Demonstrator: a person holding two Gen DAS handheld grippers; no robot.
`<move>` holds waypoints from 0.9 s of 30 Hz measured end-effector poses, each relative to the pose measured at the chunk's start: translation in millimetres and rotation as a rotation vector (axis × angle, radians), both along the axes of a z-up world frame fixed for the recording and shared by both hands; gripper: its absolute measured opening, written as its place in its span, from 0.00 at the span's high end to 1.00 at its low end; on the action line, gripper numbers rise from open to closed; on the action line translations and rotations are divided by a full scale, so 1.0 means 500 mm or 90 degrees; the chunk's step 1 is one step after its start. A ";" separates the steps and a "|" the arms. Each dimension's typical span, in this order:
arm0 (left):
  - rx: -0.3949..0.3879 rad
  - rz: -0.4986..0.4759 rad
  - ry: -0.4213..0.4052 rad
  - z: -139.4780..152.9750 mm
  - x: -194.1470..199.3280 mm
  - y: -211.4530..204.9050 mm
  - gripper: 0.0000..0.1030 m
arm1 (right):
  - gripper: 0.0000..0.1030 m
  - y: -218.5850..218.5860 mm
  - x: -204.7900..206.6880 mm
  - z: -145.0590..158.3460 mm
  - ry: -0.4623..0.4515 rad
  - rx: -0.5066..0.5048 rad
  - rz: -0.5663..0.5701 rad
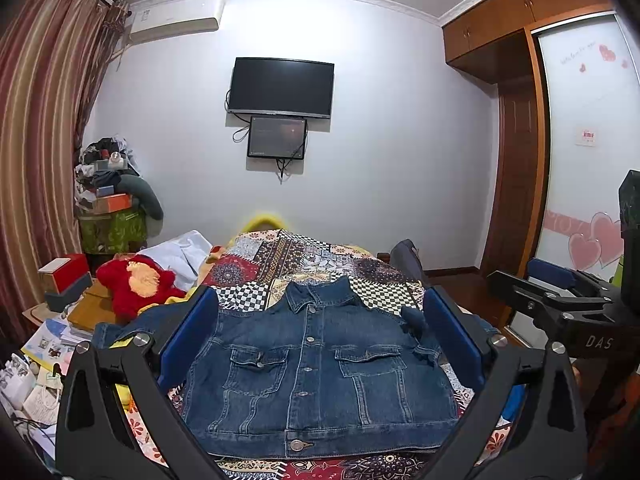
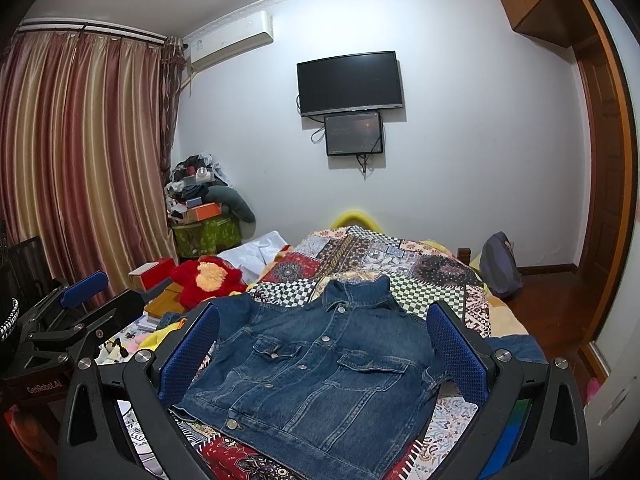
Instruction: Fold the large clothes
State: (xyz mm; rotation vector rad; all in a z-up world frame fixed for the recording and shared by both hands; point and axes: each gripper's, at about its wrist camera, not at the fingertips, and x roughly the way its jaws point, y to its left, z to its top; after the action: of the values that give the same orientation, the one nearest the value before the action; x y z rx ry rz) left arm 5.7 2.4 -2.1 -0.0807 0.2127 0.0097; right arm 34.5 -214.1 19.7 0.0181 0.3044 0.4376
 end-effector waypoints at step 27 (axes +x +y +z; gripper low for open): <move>-0.047 0.048 0.082 -0.065 0.173 0.136 0.00 | 0.00 0.086 0.178 -0.032 0.070 -0.060 -0.026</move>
State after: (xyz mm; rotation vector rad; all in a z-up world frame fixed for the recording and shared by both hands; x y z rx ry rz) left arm 92.2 70.2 -34.6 -0.1620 0.3380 0.0825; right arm 123.5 -171.2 3.5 -0.0439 0.4319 0.3826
